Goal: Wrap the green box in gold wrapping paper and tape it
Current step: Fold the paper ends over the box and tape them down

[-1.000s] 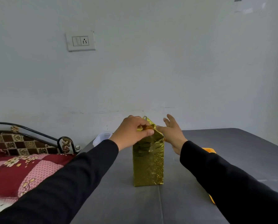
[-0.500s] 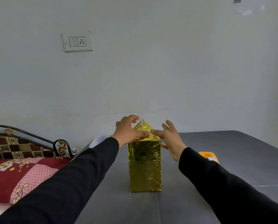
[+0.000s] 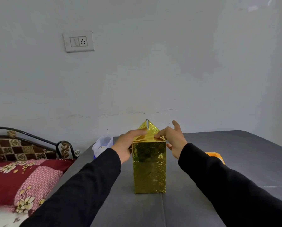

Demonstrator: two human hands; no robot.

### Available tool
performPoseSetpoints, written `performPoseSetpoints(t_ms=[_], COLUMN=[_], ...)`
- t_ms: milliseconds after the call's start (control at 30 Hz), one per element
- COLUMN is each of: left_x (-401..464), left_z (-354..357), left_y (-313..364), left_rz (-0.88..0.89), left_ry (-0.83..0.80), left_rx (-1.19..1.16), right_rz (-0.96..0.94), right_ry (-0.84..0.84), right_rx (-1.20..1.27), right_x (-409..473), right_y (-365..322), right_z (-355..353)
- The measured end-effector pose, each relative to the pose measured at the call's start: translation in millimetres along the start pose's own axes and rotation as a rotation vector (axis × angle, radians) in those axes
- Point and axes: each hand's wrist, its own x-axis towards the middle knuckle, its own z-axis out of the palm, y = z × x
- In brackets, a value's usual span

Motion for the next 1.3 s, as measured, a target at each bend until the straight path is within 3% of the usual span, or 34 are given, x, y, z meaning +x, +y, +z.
performPoseSetpoints(t_ms=[267,533,633,967,1133,1300], left_x=[-6.8,-18.6,-20.5,-16.0,-18.3,-19.7], left_z=[8.7,10.4,12.1,18.7,18.8,16.4], left_y=[-6.1,-9.9,-15.5,-21.1,-19.9,-21.3], left_rz=[-0.009,-0.007,0.001,0.042,0.036,0.063], left_ry=[0.14,0.091,0.14,0.2,0.192,0.199], left_rx=[-0.056,-0.144,-0.165,-0.17,-0.13,-0.093], right_rz=[-0.07,-0.036,-0.048,-0.296,-0.269,-0.133], right_ry=[-0.006,0.041,0.044,0.111,-0.053,-0.297], right_rx=[-0.068,-0.069,-0.065,-0.219,-0.396,-0.379], right_x=[-7.4,-7.2,-8.6,-29.5,-26.9,-27.9], right_y=[3.6,-0.3,1.1,-25.2,-48.0,-68.0], right_z=[2.5,7.2,5.8,-21.4,-21.1,-2.8])
